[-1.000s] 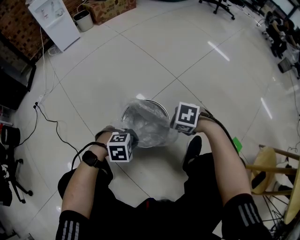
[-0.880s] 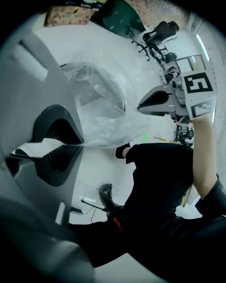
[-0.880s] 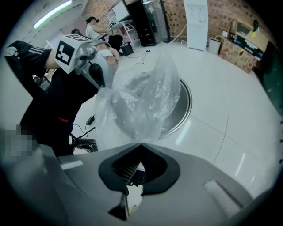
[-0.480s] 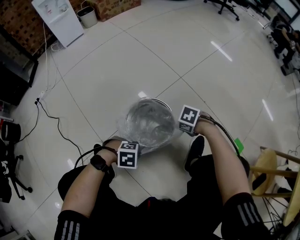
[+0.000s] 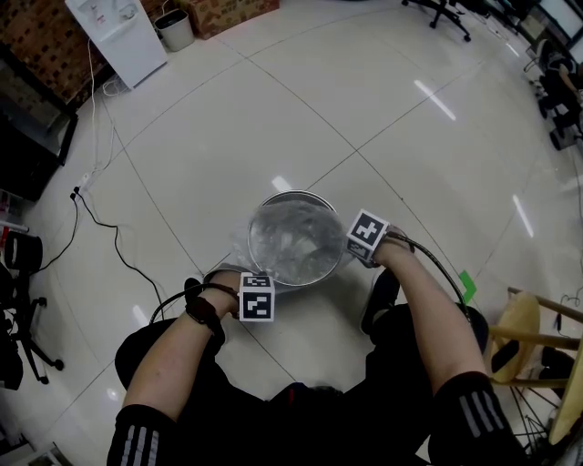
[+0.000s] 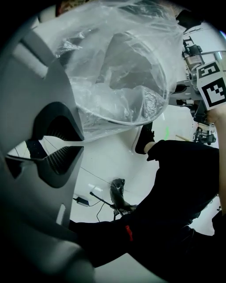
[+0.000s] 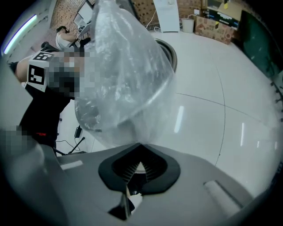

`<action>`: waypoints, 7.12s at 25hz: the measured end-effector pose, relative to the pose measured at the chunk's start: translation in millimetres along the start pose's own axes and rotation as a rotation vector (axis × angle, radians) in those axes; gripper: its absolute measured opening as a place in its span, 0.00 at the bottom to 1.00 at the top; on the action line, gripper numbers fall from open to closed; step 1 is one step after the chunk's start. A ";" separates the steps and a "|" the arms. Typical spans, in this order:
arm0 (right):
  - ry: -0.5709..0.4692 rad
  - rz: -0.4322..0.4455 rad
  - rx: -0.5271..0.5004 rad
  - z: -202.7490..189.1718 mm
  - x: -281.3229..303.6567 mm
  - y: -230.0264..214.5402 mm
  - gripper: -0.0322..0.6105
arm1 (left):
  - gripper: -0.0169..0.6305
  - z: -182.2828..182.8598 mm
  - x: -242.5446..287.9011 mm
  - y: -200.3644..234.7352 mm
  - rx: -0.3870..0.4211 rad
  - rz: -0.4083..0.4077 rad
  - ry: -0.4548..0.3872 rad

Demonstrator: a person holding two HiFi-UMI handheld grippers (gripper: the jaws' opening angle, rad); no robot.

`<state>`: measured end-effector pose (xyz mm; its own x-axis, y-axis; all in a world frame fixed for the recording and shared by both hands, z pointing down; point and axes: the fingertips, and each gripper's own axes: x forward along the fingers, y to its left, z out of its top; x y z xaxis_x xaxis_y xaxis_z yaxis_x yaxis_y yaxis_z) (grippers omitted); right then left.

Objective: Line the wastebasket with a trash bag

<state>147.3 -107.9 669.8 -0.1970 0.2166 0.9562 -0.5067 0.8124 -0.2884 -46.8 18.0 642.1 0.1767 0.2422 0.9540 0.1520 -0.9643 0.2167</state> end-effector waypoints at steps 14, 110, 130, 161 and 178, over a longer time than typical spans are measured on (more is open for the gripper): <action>-0.025 0.004 -0.065 16.0 -22.3 1.9 0.26 | 0.20 -14.7 -17.2 3.6 -0.049 -0.011 0.021; -0.283 -0.239 -0.262 42.1 -58.2 -20.6 0.26 | 0.38 -33.2 -140.7 228.5 -0.614 0.455 -0.384; -0.324 -0.358 -0.134 83.3 -47.0 -84.1 0.21 | 0.02 -74.1 -121.5 277.2 -0.630 0.626 -0.241; -0.375 -0.367 -0.395 70.3 -155.5 7.8 0.37 | 0.32 -103.6 -107.7 191.8 -0.637 0.451 -0.248; -0.447 -0.209 -0.203 27.8 -126.1 91.0 0.39 | 0.35 -69.6 -94.1 58.6 -0.449 0.308 -0.154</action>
<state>102.6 -76.4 521.6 -0.4701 -0.1768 0.8647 -0.4093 0.9117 -0.0361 -122.2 -68.7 579.5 0.2927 -0.0776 0.9530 -0.3519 -0.9355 0.0319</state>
